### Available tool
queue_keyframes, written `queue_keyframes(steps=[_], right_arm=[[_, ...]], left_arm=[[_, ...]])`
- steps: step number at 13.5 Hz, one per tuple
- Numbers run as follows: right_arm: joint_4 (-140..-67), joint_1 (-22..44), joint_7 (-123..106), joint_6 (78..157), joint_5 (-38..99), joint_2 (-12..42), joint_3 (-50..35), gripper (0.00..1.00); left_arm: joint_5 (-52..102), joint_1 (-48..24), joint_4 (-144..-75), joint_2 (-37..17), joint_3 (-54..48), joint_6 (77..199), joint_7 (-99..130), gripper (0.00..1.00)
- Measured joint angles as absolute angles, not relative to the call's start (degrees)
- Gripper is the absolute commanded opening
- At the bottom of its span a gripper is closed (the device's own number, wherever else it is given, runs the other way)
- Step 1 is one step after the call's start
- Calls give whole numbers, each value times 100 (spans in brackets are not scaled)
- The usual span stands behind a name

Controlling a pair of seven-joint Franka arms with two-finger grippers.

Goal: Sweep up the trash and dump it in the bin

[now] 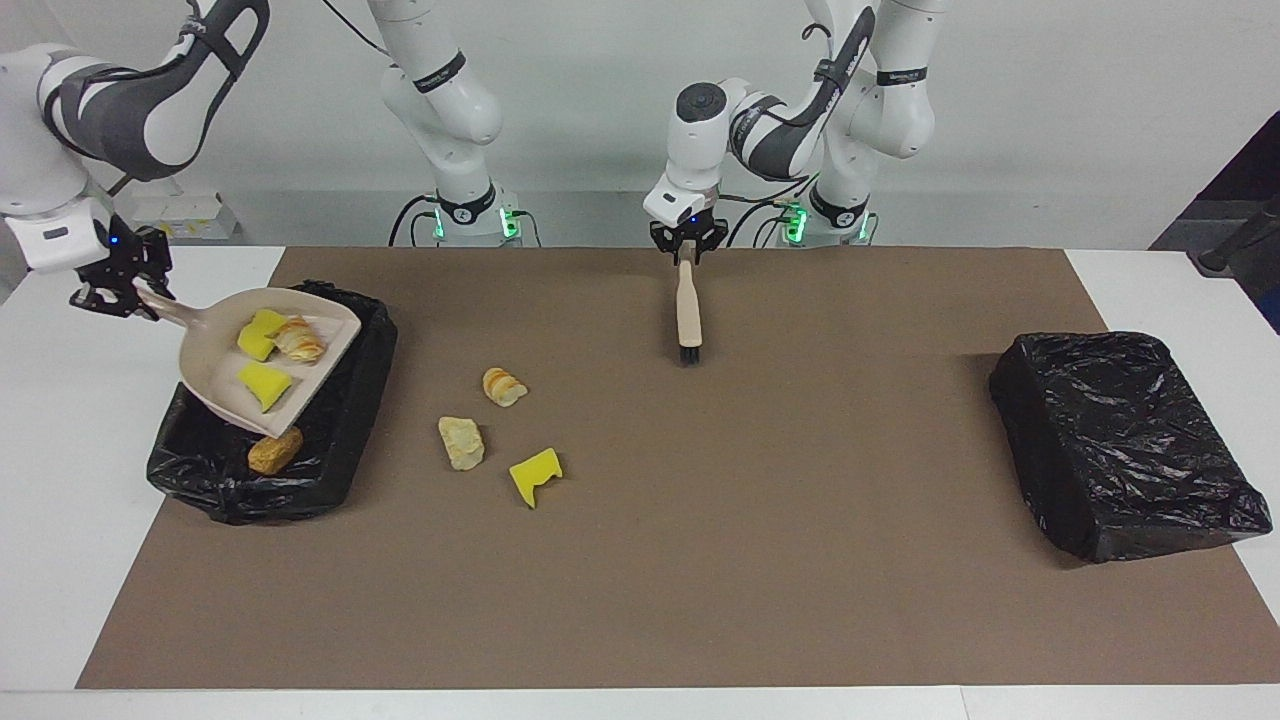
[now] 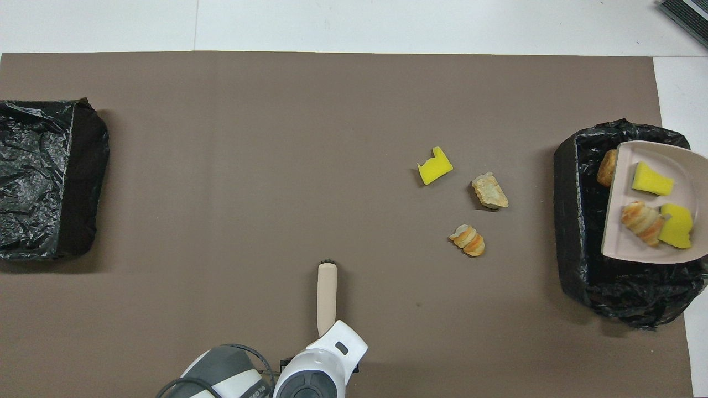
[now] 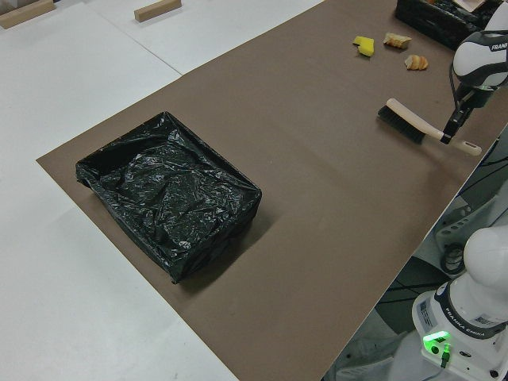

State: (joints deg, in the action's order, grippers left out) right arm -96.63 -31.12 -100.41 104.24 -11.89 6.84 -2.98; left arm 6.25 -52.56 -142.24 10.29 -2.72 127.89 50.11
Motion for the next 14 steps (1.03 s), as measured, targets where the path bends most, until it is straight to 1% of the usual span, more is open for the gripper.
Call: queue_keyframes(steps=[3,7,11,14], right_arm=[[-9721,-2893,-9787,10565,-2774,764,-356,0],[-9774,-2588,-9457,10504,-3263,766,-370,0],[-9776,-1928,-8661,9889,-4029,764,-389,0],[-9771,-1839,-8598,9822,-4227,757,-387,0]], left_arm=[[622,-4855,-14102,895,-222,12737,4517,100],[316,-3902,-13344,784,-181,12183,3661,100],[74,-2708,-12315,789,-148,11623,2467,100],[65,-1987,-11395,717,-144,11155,1465,100]])
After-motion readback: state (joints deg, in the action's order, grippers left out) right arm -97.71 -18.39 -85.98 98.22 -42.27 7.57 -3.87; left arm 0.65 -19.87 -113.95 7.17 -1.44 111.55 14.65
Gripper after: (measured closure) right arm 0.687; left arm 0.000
